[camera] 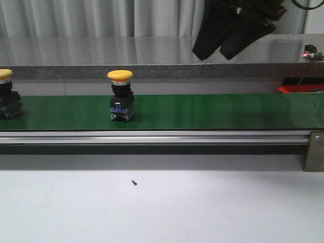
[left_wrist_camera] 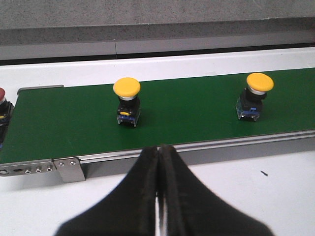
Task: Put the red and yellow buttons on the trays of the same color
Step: 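Lower the right gripper onto the leading yellow button and grasp it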
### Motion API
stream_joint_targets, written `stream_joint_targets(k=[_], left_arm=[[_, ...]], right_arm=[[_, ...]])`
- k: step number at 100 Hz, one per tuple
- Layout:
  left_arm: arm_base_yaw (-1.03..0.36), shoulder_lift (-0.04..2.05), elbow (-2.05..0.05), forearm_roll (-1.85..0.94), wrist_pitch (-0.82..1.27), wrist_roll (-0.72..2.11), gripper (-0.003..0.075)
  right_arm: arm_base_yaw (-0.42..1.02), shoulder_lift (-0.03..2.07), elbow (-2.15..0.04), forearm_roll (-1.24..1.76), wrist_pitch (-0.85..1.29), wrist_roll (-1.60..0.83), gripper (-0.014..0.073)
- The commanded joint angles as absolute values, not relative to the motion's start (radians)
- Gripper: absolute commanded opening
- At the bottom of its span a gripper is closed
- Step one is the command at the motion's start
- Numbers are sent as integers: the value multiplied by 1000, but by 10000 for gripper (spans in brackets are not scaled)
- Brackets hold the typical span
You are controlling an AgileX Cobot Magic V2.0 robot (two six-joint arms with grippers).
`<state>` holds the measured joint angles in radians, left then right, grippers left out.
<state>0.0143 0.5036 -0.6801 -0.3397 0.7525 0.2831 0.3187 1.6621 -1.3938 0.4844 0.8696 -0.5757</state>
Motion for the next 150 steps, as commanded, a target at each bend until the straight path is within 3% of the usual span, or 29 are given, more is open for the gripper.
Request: stream_joint_targets(k=[1, 47, 89, 101, 125, 150], left_arm=[[7, 508, -705, -366, 681, 280, -20], [7, 508, -705, -366, 681, 280, -20], [7, 508, -705, -366, 681, 280, -20], [7, 508, -705, -366, 681, 280, -20], [7, 508, -705, -366, 681, 280, -20], [7, 508, -705, -366, 681, 280, -20]], right_arm=[[346, 1655, -1464, 497, 862, -583, 563], [476, 1814, -1631, 493, 870, -583, 561], [490, 1869, -1638, 495, 739, -583, 554], [490, 1882, -1638, 495, 742, -583, 467], [490, 1893, -1638, 495, 735, -583, 161], [486, 1867, -1638, 495, 723, -581, 129]])
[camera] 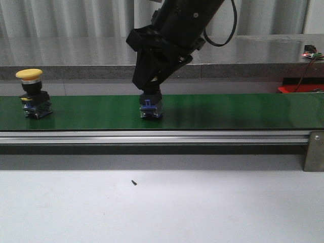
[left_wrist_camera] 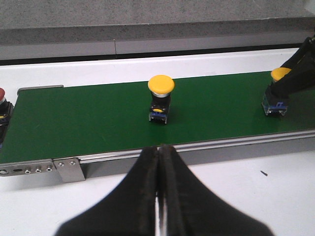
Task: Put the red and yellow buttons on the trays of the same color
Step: 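Lower the right gripper onto the leading yellow button and grasp it, then lift the yellow button with the right gripper and release it in the yellow tray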
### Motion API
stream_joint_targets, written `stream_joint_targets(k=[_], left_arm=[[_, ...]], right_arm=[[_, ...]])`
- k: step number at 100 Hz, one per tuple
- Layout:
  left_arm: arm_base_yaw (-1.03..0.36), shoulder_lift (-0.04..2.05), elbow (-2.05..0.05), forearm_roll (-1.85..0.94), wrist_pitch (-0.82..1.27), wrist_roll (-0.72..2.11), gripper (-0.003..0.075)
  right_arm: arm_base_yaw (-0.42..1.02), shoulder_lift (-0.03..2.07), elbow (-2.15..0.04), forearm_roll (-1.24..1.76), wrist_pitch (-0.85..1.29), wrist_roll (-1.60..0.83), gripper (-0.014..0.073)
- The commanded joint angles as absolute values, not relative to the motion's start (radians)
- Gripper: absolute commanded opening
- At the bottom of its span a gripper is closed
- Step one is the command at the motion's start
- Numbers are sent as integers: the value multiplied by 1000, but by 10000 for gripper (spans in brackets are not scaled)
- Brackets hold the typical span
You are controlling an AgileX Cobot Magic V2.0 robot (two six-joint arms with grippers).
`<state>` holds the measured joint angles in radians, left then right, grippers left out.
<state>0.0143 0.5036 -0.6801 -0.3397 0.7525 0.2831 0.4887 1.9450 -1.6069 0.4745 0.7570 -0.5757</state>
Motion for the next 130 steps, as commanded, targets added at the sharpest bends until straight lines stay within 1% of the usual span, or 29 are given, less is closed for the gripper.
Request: stream_joint_targets(k=[1, 24, 47, 71, 102, 130], left_arm=[[7, 508, -705, -366, 681, 280, -20], [7, 508, -705, -366, 681, 280, -20], [7, 508, -705, -366, 681, 280, -20], [7, 508, -705, -366, 681, 280, -20], [7, 508, -705, -366, 681, 280, -20], [7, 508, -705, -366, 681, 280, -20]], right_arm=[[485, 1865, -1638, 495, 723, -581, 129], [445, 1799, -1636, 495, 742, -556, 129], [369, 1721, -1629, 495, 782, -547, 129], [260, 1622, -1526, 494, 783, -547, 129], [49, 1454, -1360, 493, 769, -547, 129], [-177, 1373, -1273, 493, 771, -547, 129]])
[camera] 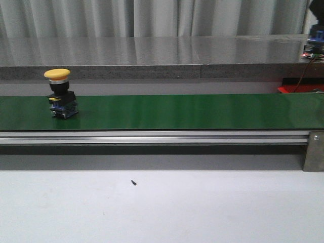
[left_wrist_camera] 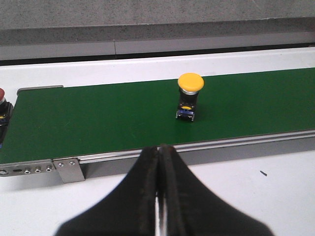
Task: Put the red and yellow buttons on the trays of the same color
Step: 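Lift the yellow button with the right gripper and release it in the yellow tray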
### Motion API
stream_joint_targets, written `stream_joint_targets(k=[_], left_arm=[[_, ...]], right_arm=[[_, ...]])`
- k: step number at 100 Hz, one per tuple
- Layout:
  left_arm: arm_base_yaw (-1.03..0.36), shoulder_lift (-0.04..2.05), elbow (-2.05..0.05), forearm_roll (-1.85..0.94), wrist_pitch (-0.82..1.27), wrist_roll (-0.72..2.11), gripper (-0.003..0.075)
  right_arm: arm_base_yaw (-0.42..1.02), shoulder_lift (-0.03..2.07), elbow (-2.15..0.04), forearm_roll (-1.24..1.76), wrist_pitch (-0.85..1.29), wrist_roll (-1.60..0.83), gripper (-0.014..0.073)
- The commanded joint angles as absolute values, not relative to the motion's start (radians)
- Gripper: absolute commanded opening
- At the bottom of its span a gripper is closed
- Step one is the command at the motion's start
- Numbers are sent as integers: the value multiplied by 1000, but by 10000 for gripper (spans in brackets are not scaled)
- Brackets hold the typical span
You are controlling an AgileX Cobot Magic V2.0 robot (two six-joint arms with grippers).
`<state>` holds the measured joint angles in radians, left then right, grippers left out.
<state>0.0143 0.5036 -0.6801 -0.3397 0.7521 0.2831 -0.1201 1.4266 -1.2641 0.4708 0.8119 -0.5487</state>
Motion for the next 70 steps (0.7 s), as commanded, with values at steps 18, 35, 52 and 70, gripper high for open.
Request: stream_joint_targets(k=[18, 35, 52, 70], left_arm=[[7, 508, -705, -366, 681, 280, -20], [7, 508, -705, -366, 681, 280, -20], [7, 508, -705, -366, 681, 280, -20], [7, 508, -705, -366, 681, 280, -20]], right_arm=[[-291, 1373, -1272, 491, 758, -547, 129], [-391, 1373, -1272, 489, 745, -547, 129], [-474, 1373, -1253, 489, 702, -547, 129], [-531, 1373, -1154, 489, 589, -547, 129]])
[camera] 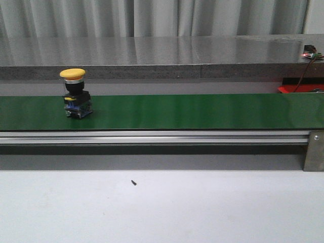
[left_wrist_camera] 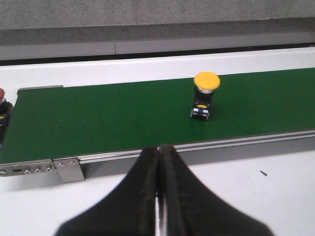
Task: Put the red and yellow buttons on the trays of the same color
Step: 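Lift the yellow button with the right gripper and release it in the yellow tray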
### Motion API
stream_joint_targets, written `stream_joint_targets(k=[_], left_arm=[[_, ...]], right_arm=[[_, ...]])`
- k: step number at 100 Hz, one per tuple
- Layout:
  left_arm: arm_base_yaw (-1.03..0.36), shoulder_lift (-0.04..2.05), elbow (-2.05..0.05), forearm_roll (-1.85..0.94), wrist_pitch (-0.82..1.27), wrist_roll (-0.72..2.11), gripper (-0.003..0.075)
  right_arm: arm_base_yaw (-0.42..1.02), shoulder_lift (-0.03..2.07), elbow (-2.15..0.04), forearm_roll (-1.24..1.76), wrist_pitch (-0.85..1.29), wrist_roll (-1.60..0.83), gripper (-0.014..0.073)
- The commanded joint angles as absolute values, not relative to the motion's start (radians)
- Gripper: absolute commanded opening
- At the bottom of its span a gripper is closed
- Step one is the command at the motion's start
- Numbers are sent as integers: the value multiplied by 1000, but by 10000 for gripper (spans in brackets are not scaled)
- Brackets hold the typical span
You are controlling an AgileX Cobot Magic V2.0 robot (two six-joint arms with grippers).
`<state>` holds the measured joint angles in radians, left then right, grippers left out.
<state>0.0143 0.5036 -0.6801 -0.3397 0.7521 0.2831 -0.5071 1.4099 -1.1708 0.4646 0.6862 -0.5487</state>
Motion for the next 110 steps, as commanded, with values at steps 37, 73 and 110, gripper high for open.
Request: stream_joint_targets(k=[37, 73, 110], left_arm=[[7, 508, -705, -366, 681, 280, -20], [7, 508, -705, -366, 681, 280, -20], [7, 508, -705, -366, 681, 280, -20]], right_arm=[[-548, 1459, -984, 529, 428, -547, 129], [-548, 1607, -984, 544, 375, -547, 129], [-548, 1668, -984, 544, 349, -547, 227]])
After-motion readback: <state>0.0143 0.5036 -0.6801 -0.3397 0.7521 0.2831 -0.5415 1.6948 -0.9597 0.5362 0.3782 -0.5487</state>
